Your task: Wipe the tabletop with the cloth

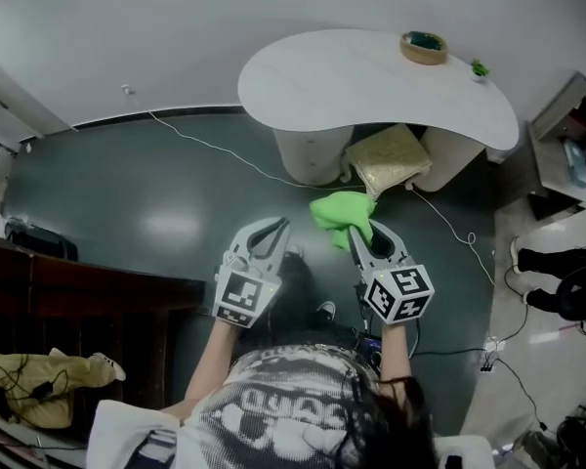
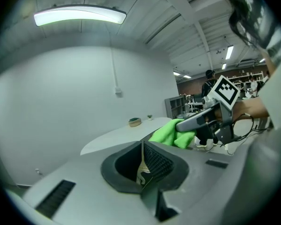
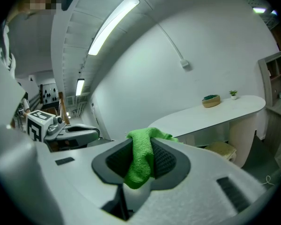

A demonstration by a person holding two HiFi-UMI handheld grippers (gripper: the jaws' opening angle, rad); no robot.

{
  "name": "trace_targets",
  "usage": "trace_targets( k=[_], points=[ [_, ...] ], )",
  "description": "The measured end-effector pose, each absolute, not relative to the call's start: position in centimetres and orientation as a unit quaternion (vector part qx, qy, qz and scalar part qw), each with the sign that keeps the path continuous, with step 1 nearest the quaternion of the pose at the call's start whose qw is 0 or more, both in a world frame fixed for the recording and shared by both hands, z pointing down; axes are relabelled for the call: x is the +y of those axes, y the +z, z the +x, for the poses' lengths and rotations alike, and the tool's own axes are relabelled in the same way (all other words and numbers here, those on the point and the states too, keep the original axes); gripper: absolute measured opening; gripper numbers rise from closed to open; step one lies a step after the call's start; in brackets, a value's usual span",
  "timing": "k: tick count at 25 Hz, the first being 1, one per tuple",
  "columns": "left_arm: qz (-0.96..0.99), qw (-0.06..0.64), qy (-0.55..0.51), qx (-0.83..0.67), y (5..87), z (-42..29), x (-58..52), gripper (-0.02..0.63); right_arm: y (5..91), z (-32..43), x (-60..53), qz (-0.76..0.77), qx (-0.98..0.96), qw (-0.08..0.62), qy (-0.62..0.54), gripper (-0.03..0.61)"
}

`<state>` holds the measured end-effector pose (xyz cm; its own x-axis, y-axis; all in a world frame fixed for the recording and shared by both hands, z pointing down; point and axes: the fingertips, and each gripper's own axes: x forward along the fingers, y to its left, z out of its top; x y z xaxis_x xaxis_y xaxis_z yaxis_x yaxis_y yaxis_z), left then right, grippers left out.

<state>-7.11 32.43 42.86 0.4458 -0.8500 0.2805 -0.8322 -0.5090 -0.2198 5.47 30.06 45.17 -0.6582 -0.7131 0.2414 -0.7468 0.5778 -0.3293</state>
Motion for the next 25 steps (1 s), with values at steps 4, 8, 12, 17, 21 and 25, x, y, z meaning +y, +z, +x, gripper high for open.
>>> trace_targets(
  k=[4,8,12,17,21,25],
  points=[
    [-0.847,0.020,-0.189,0.496,43.5,-7.9,30.9,0.014,45.6,4.8,28.5,0.408,-0.887,0.042,0.211,0.092],
    [-0.851,0.022,-0.189,0.489,43.7,-8.0,27.4,0.012,46.2,4.8,25.4,0.414,-0.883,0.045,0.215,0.092],
    [-0.856,0.027,-0.191,0.479,44.0,-8.3,22.6,0.014,46.5,4.8,20.8,0.427,-0.876,0.048,0.218,0.092],
    [-0.861,0.025,-0.187,0.471,44.3,-10.7,15.7,0.012,46.5,3.0,14.2,0.443,-0.868,0.051,0.220,0.091],
    [-0.864,0.018,-0.186,0.467,44.3,-13.8,10.2,0.012,46.4,-0.3,9.4,0.442,-0.866,0.060,0.225,0.092],
    [-0.866,0.010,-0.183,0.466,44.4,-16.7,4.5,0.014,46.0,-3.8,4.6,0.435,-0.869,0.075,0.226,0.092]
  ],
)
